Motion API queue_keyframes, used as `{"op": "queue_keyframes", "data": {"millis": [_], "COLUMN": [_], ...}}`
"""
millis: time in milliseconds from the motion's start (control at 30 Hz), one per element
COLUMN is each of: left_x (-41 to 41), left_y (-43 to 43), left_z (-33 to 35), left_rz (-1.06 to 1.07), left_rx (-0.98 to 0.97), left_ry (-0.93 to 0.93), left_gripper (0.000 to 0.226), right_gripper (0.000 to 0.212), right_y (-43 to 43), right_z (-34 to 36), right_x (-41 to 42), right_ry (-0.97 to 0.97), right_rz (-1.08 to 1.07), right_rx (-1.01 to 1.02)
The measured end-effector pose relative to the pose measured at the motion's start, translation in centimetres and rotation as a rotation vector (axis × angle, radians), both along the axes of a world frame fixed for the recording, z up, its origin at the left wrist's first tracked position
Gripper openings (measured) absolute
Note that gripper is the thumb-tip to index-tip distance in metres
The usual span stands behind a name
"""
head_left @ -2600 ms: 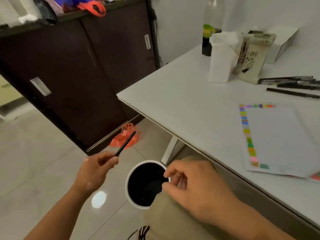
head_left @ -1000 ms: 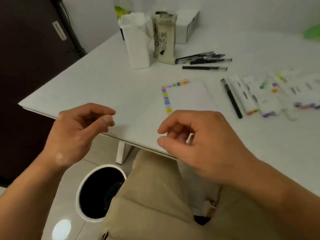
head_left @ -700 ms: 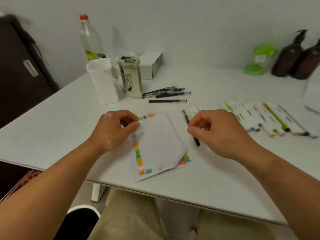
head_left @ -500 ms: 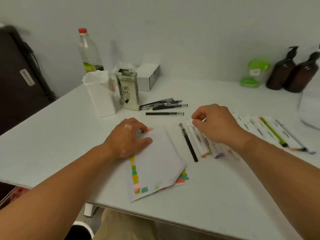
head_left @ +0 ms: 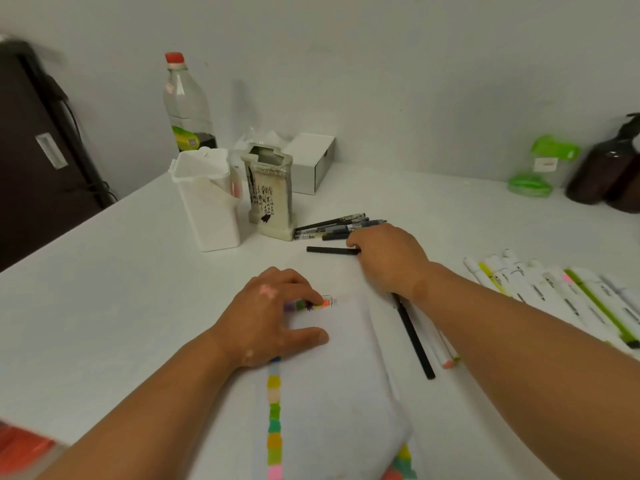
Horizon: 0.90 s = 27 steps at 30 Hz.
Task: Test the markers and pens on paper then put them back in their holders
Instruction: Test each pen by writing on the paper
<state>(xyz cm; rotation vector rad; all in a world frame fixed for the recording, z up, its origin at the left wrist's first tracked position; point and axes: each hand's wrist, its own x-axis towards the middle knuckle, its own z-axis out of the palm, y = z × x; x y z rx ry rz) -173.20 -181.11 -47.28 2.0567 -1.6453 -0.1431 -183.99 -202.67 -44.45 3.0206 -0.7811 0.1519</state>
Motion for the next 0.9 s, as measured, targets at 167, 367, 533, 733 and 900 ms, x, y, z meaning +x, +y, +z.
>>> {"op": "queue_keyframes", "data": {"millis": [167, 367, 533, 733, 900], "left_x": [0.0, -0.3, -1.3, -2.5, -2.5], "left_y": [0.4, 0.9, 0.9, 0.7, 0.8], "left_z": [0.2, 0.5, 1.1, 1.4, 1.2], "left_rz": [-0.052, -0.097, -0.044, -0.088, -0.027], "left_rx": [0.011, 0.036, -0.222, -0.23, -0.254], "left_ry": [0.035, 0.065, 0.282, 0.405, 0.321], "left_gripper": [0.05, 0.046, 0.035, 0.022, 0.009], "right_gripper": [0.022, 0.014, 0.013, 0.015, 0.015], "right_y": [1.5, 5.0, 7.2, 8.7, 8.7], "right_z": [2.5, 4.6, 2.0, 1.1, 0.8], "right_x": [-1.0, -6.3, -7.3, -7.2, -7.5], "right_ry": [-0.154, -0.676, -0.788, -0.712, -0.76], "right_rz": [0.015, -0.013, -0.033, 0.073, 0.073], "right_rx": [0.068, 0.98, 1.21, 1.22, 1.165]}}
